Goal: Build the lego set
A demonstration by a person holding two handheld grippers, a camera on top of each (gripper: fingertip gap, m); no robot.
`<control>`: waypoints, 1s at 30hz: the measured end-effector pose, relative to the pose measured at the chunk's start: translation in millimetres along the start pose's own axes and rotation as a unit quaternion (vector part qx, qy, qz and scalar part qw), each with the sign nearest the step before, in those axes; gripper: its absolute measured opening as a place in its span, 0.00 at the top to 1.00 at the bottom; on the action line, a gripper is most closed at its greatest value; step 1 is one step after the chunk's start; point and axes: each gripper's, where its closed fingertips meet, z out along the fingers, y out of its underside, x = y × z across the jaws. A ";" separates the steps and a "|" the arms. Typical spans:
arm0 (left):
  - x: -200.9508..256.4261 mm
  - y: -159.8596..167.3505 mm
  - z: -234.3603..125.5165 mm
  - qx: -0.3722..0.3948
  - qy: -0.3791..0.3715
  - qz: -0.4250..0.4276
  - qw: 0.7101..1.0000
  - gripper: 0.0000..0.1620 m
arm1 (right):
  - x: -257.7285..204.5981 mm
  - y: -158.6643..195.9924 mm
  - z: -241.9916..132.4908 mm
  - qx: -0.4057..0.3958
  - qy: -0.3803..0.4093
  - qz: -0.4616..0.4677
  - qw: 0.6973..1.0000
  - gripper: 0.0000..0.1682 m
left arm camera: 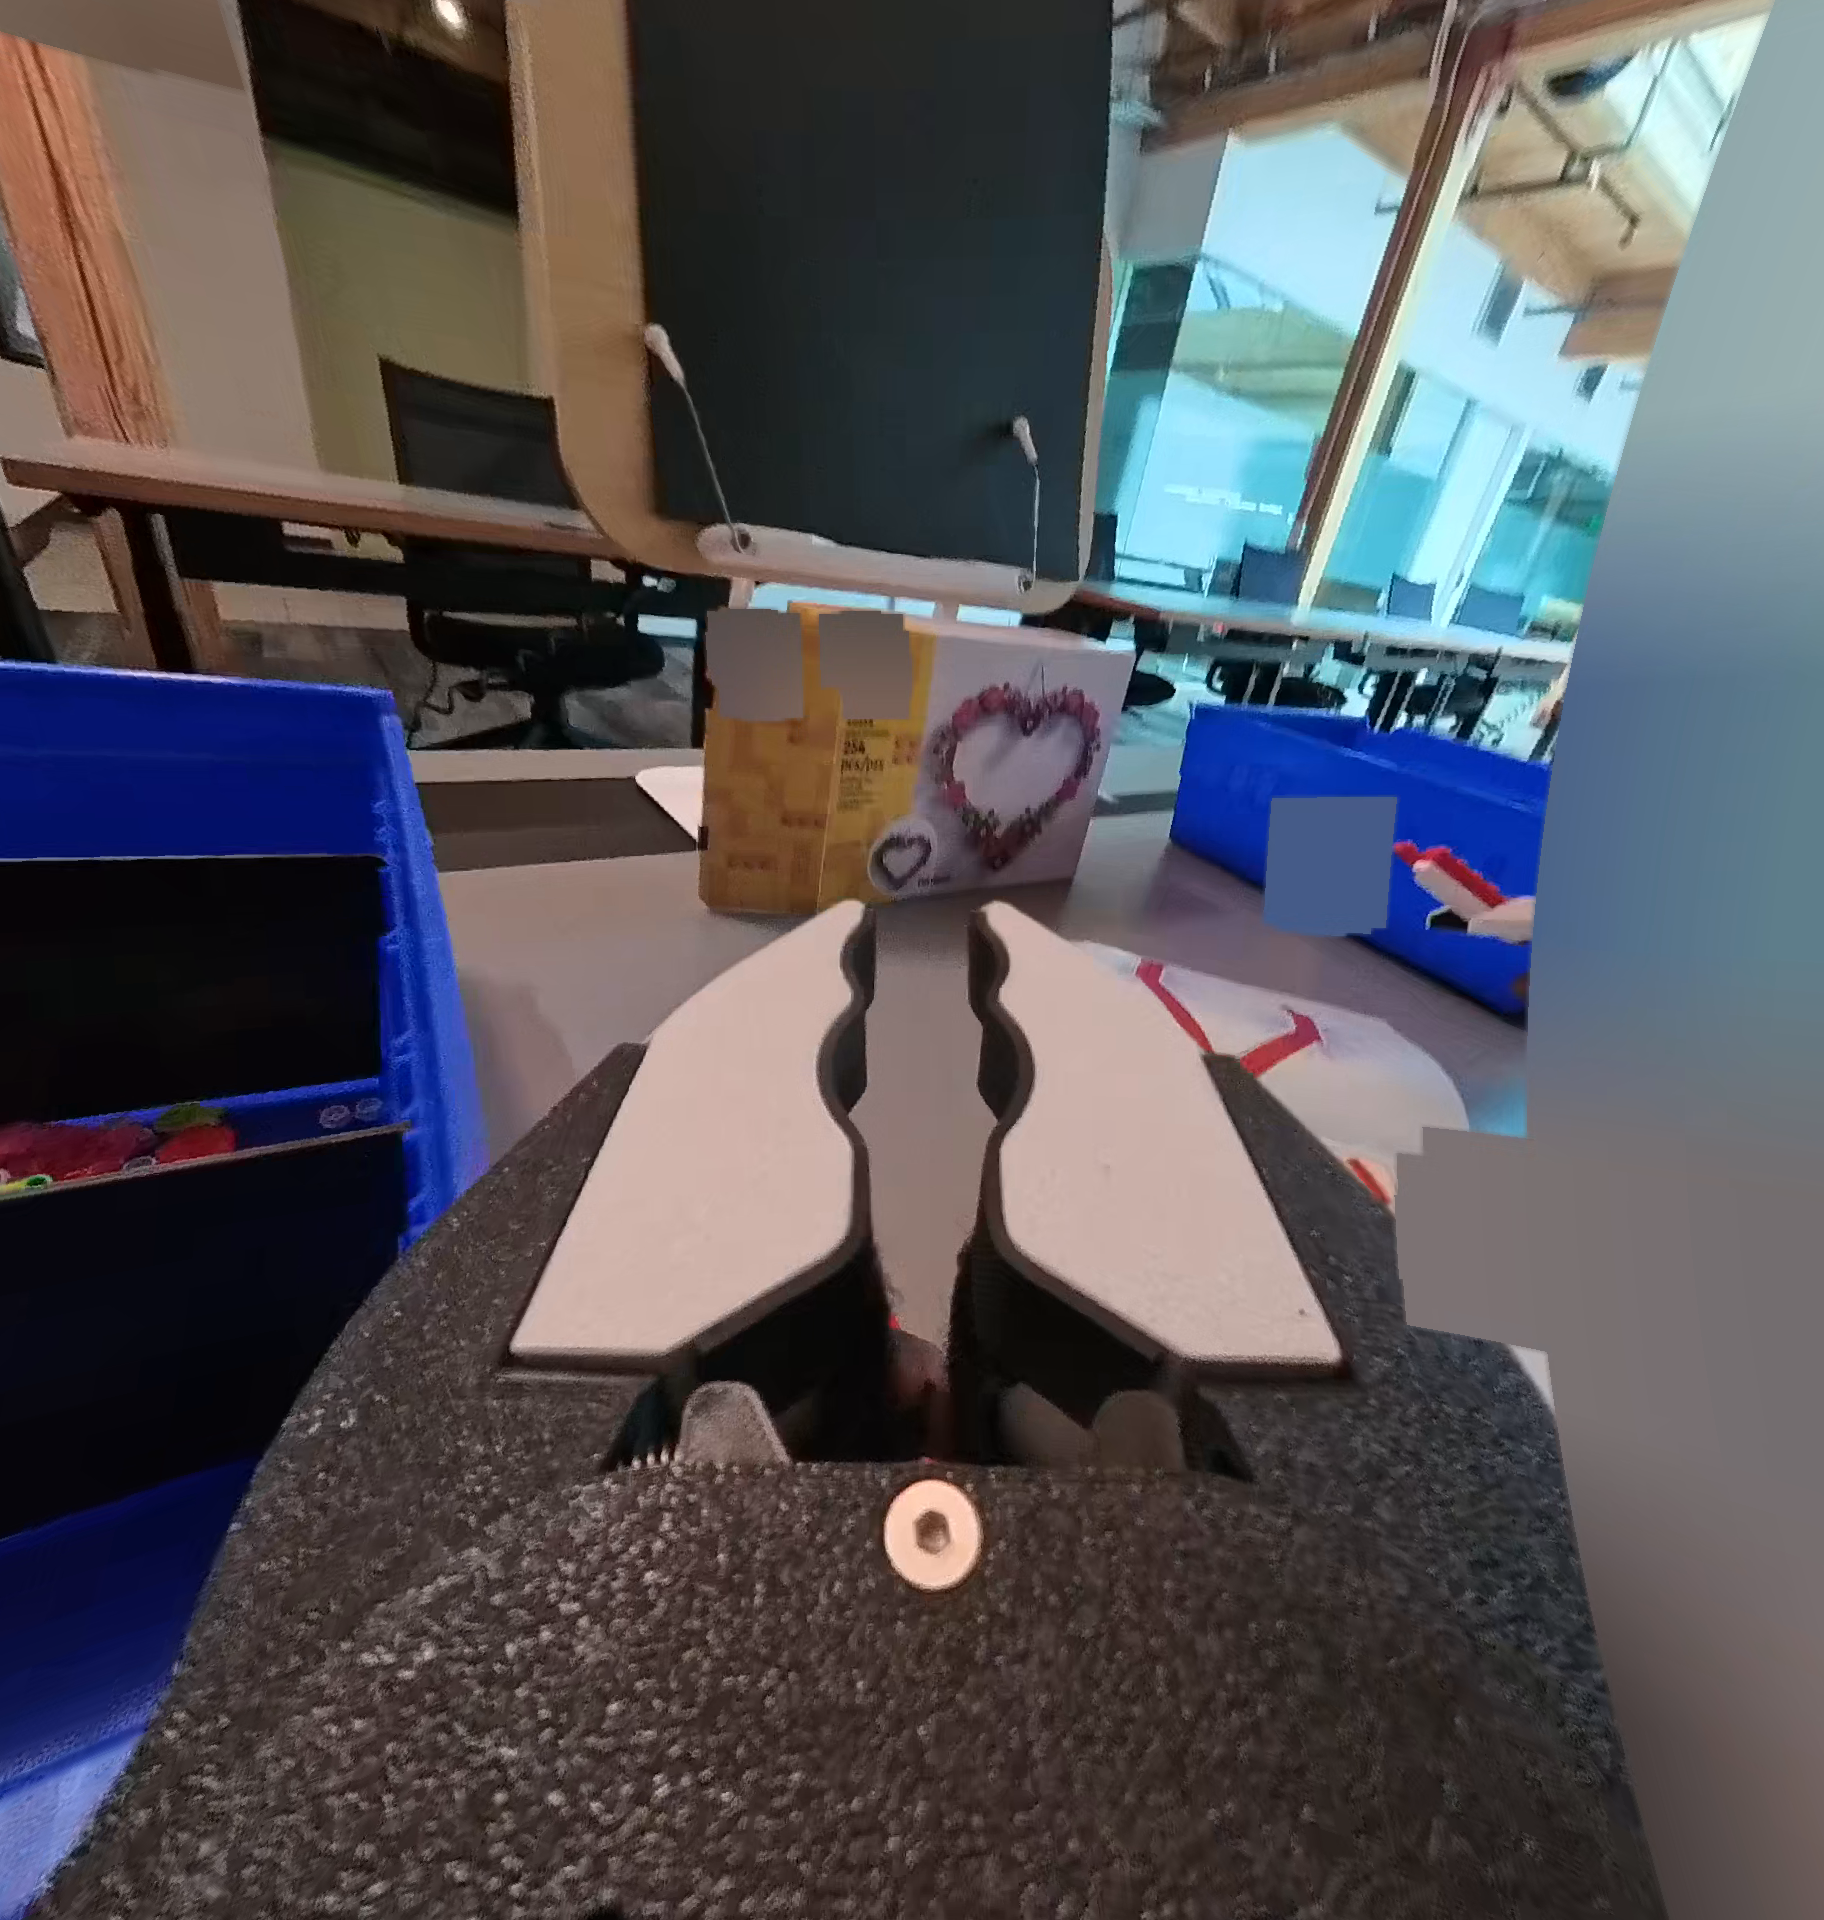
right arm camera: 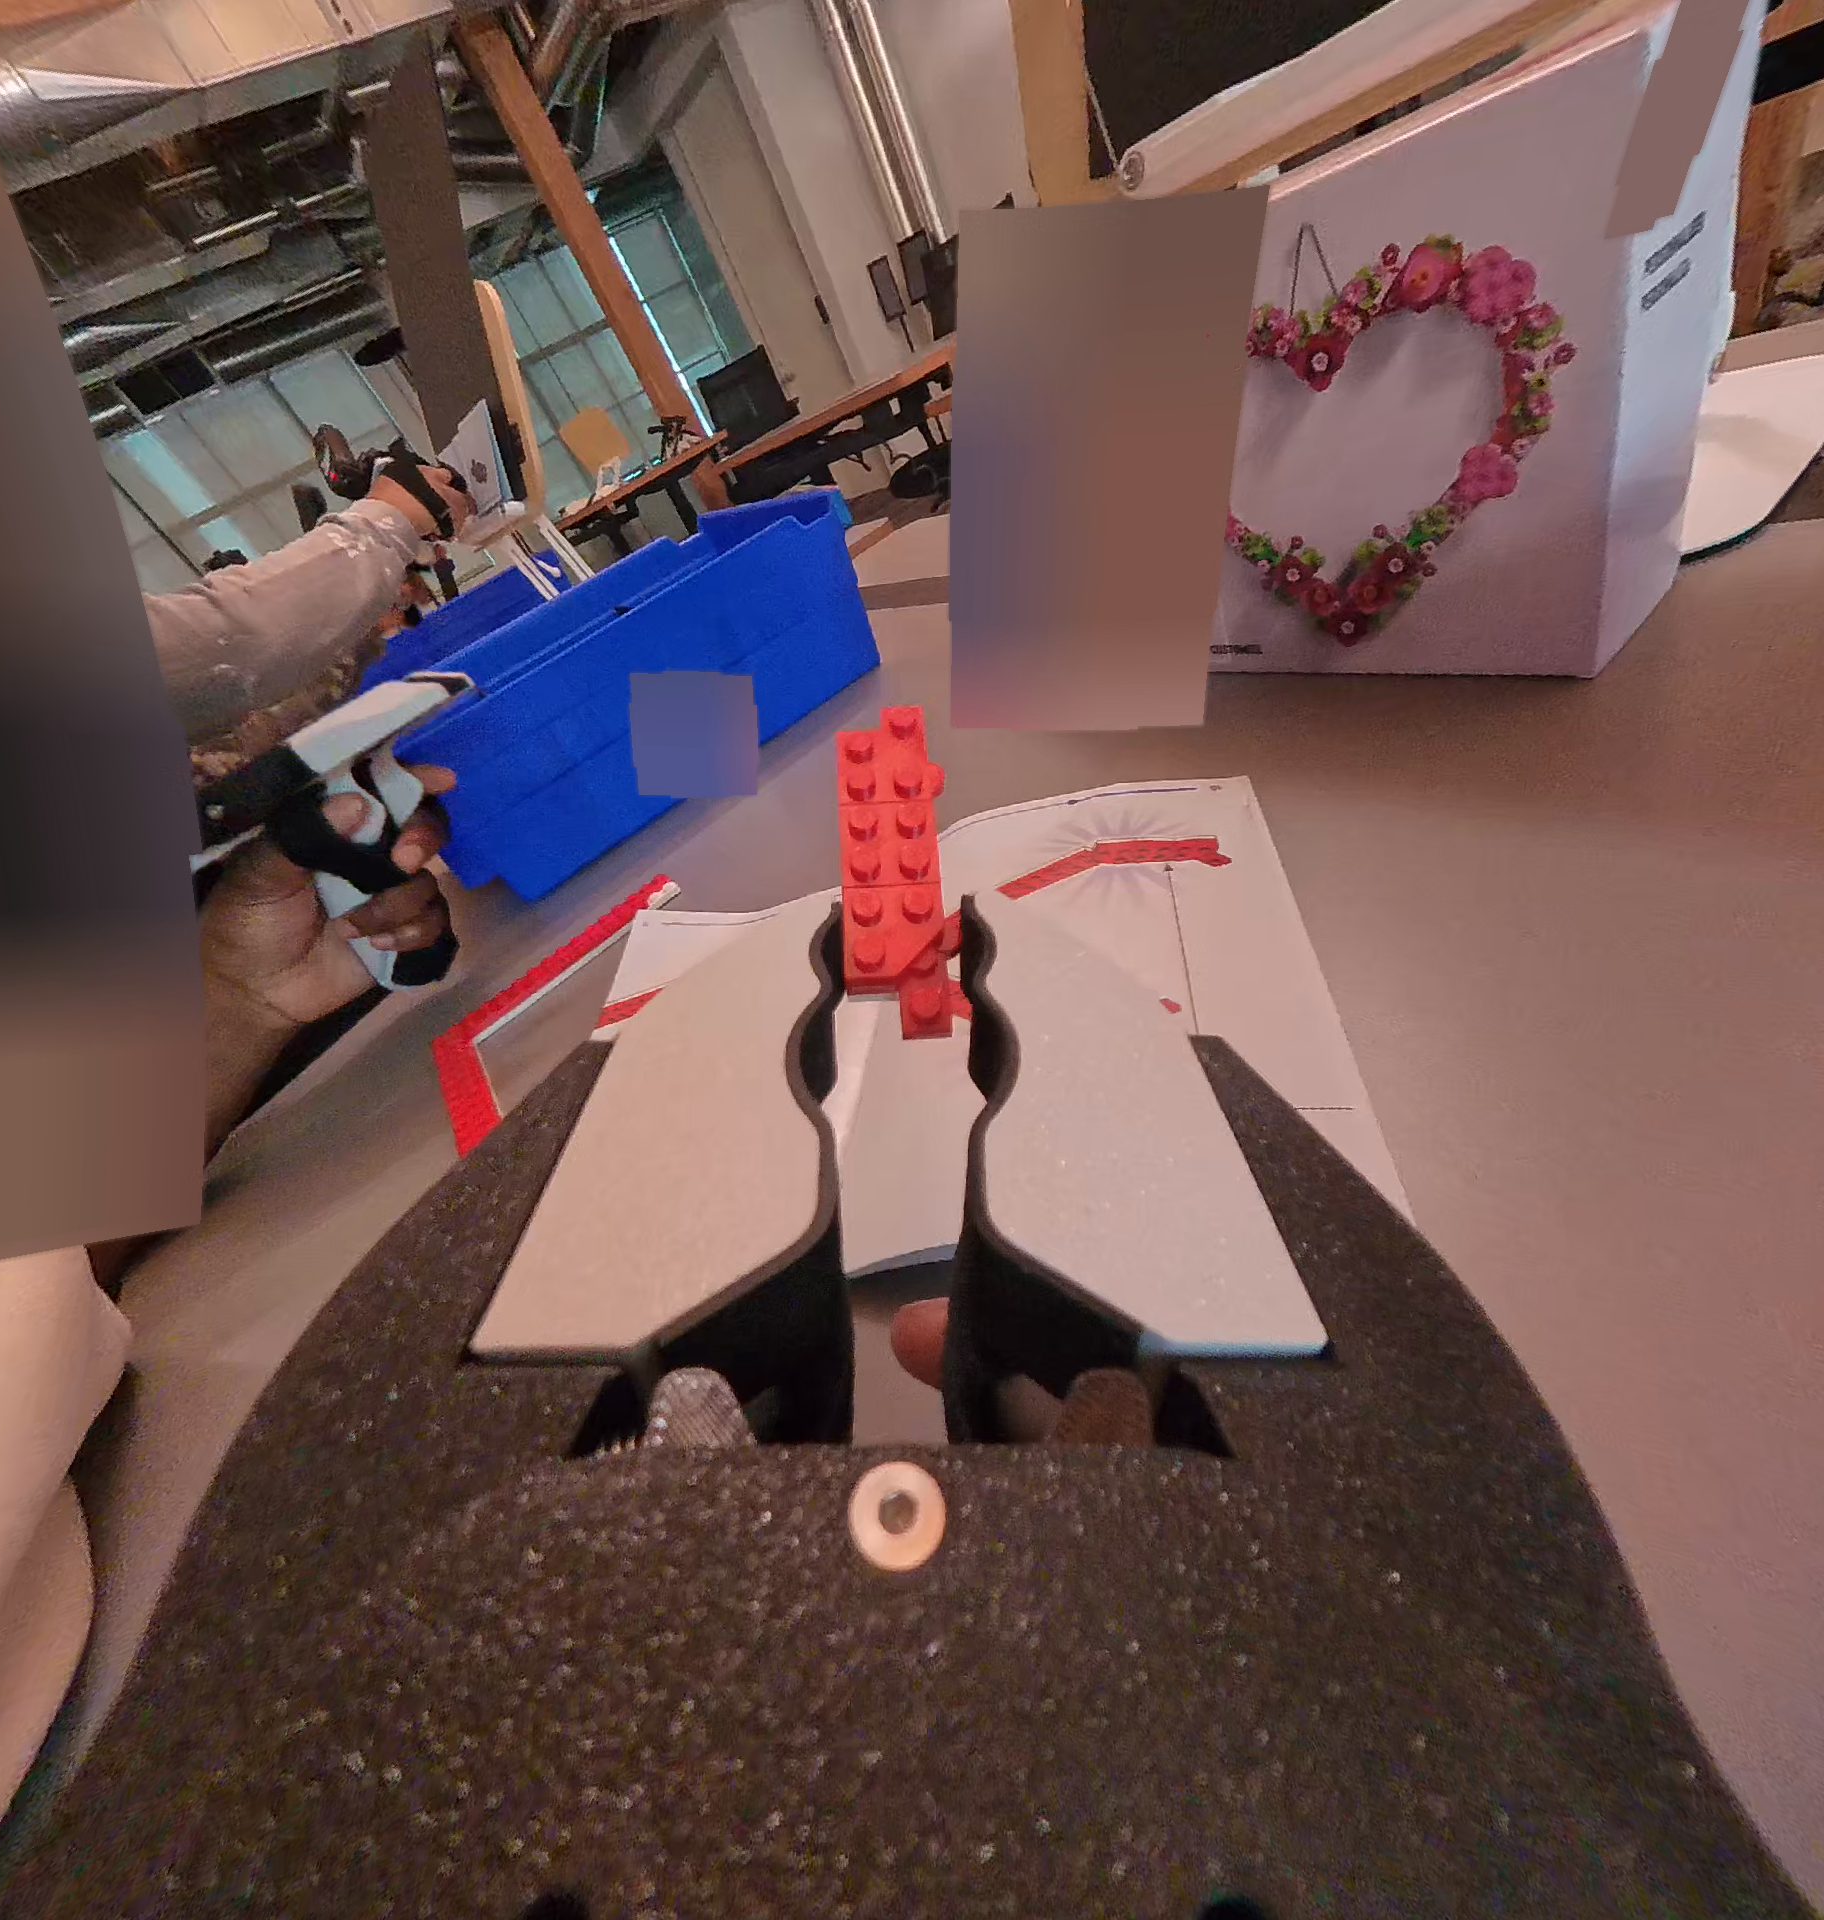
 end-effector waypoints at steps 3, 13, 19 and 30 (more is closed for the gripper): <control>-0.1 0.0 -1.9 0.000 0.008 -0.009 1.000 0.94 | -3.0 2.8 2.4 -0.008 -0.004 -0.006 1.000 0.88; -7.5 16.5 -0.5 -0.060 -0.032 0.033 0.997 1.00 | -52.9 25.2 33.6 -0.131 -0.103 -0.099 0.981 0.88; -3.1 12.7 -3.3 -0.045 -0.004 -0.007 0.999 0.99 | -83.2 42.9 53.4 -0.262 -0.200 -0.256 0.909 0.88; 10.7 25.8 -2.5 -0.099 0.031 -0.001 0.995 0.95 | -105.6 28.1 84.6 -0.266 -0.371 -0.454 0.765 0.88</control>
